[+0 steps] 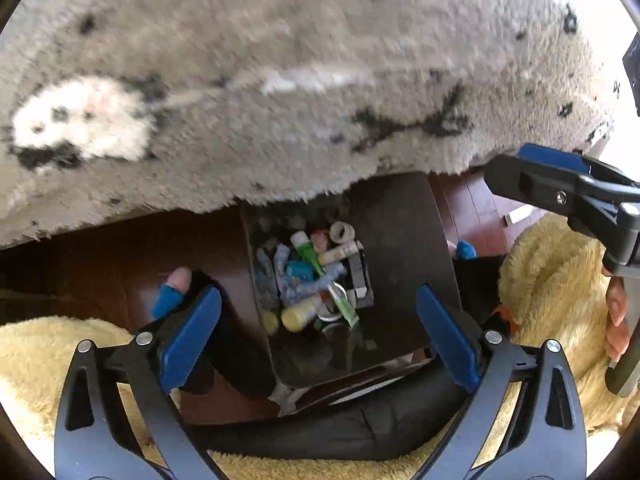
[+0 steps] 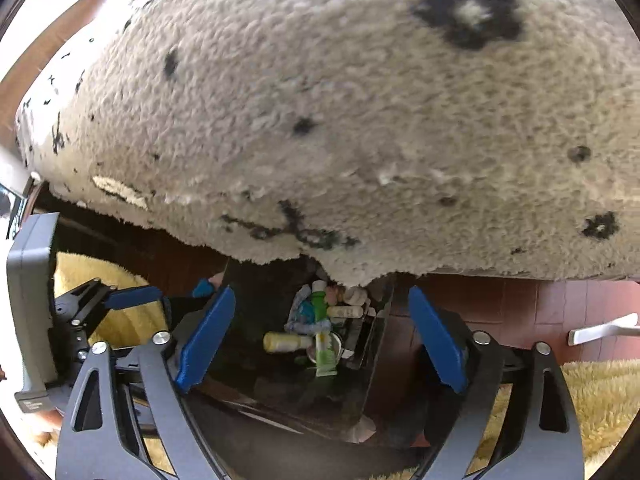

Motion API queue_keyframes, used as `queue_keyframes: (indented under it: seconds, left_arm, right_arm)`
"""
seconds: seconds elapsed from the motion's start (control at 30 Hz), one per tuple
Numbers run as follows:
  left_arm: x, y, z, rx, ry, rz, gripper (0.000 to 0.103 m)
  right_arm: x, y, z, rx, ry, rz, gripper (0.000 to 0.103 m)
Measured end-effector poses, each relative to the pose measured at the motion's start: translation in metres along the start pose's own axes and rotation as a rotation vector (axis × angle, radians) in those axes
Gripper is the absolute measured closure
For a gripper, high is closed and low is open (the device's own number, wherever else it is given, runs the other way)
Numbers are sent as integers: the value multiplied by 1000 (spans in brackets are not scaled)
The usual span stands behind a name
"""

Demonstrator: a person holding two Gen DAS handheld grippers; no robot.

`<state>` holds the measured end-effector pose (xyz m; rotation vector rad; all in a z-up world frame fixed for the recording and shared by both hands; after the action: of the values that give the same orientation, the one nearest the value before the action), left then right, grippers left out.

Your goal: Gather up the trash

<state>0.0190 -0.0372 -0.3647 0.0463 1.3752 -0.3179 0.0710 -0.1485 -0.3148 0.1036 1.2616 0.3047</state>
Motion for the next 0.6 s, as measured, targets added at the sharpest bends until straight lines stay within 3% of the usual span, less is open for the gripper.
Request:
queue_keyframes:
  seconds: [0.3, 0.4, 0.6]
  left_arm:
    - [-80, 3, 18, 15, -204, 106, 10]
    - [-120, 5, 26, -12, -294, 107, 10]
    - [-206, 1, 34, -24, -509, 191, 8]
  right_arm:
    - [-78, -18, 11, 45, -205, -101, 4]
    - [-117, -16, 16, 26, -299, -144, 4]
    - [-197, -2, 25, -26, -483, -229, 4]
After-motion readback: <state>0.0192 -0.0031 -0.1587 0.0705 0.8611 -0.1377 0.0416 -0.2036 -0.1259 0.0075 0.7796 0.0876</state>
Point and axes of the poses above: each gripper's, at about its wrist camera, not at the fingertips, and x roughly the way its jaws point, y to its left, z to its top, the point moved 8 cm from there along x, roughly the way its jaws point, and after that the axes turned 6 degrees about y, right-handed, at the moved point
